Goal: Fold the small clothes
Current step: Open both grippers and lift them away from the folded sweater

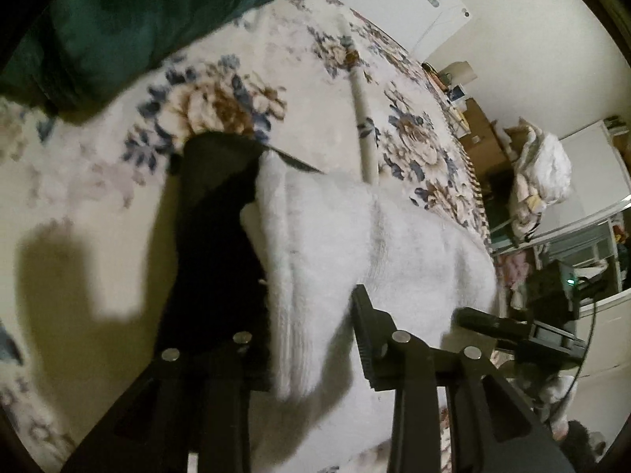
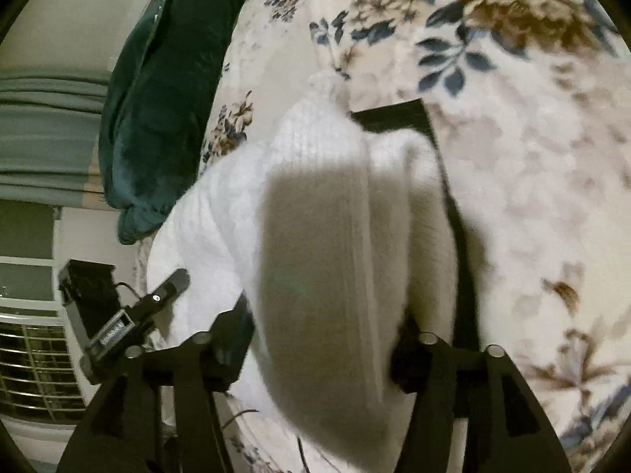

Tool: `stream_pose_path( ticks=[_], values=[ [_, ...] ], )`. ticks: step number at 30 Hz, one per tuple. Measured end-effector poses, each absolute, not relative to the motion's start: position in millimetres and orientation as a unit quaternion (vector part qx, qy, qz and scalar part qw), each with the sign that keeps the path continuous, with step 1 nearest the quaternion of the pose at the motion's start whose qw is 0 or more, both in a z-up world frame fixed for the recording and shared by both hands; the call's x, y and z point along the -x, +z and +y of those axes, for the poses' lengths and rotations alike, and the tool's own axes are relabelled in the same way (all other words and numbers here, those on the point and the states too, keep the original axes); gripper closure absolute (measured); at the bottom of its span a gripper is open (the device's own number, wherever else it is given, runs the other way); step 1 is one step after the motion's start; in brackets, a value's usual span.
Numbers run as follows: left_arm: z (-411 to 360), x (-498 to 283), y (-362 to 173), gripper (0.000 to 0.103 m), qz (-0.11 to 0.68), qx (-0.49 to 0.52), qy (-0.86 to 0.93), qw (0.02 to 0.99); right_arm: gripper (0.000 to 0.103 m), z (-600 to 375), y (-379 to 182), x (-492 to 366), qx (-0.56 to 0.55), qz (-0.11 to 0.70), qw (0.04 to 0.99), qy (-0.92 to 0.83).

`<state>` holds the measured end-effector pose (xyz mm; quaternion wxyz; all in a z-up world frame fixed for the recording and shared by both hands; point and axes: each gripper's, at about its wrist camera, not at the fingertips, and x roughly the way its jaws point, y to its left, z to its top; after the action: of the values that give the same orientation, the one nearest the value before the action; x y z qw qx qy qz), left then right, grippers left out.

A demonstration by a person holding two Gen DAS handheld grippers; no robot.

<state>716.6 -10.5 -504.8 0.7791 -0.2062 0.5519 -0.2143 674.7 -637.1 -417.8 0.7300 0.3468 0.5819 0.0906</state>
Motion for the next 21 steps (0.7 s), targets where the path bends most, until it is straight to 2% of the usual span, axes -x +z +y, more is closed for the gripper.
stream_pose_path(
  ticks=[3,4,5,6,7,8,9,12,17,21],
  values=[
    [-6.0,-703.2,-489.0,0.073,0.535,0.173,-0.189,0.805,0.030,-636.5,-393.4,-655.9,-0.296,0.573,0.762,0.059],
    [-5.0,-696.0,-483.4,0.067,0.529,0.157,-0.176,0.815,0.027,-634.6,-386.0,-649.8,-0.262,0.573,0.776,0.036],
    [-4.8,-688.9,-479.0,0.060,0.527,0.136,-0.153,0.825,0.021,-631.8,-379.8,-643.4,-0.229,0.574,0.786,0.013],
    [-4.5,-687.6,-478.8,0.041,0.526,0.124,-0.139,0.830,0.017,-629.4,-376.8,-638.4,-0.207,0.574,0.792,-0.004],
    [-5.5,-681.1,-476.5,0.022,0.523,0.102,-0.119,0.838,0.008,-625.0,-373.9,-632.8,-0.177,0.576,0.798,-0.029],
    [-7.1,-675.8,-475.4,0.015,0.521,0.084,-0.104,0.843,0.000,-620.4,-372.6,-625.8,-0.145,0.576,0.803,-0.057],
    [-10.8,-667.8,-473.7,0.009,0.516,0.065,-0.088,0.850,0.000,-615.2,-370.8,-621.6,-0.118,0.573,0.807,-0.080],
    [-19.6,-652.5,-472.6,0.000,0.509,0.033,-0.064,0.857,0.000,-597.6,-369.7,-602.9,-0.046,0.565,0.815,-0.122],
    [-33.6,-623.4,-453.2,0.000,0.501,0.013,-0.045,0.864,0.000,-575.2,-350.3,-573.5,-0.009,0.545,0.823,-0.160],
    [-46.3,-604.1,-424.9,0.000,0.489,-0.001,-0.044,0.871,0.000,-558.1,-312.9,-548.1,0.002,0.530,0.831,-0.170]
  ],
)
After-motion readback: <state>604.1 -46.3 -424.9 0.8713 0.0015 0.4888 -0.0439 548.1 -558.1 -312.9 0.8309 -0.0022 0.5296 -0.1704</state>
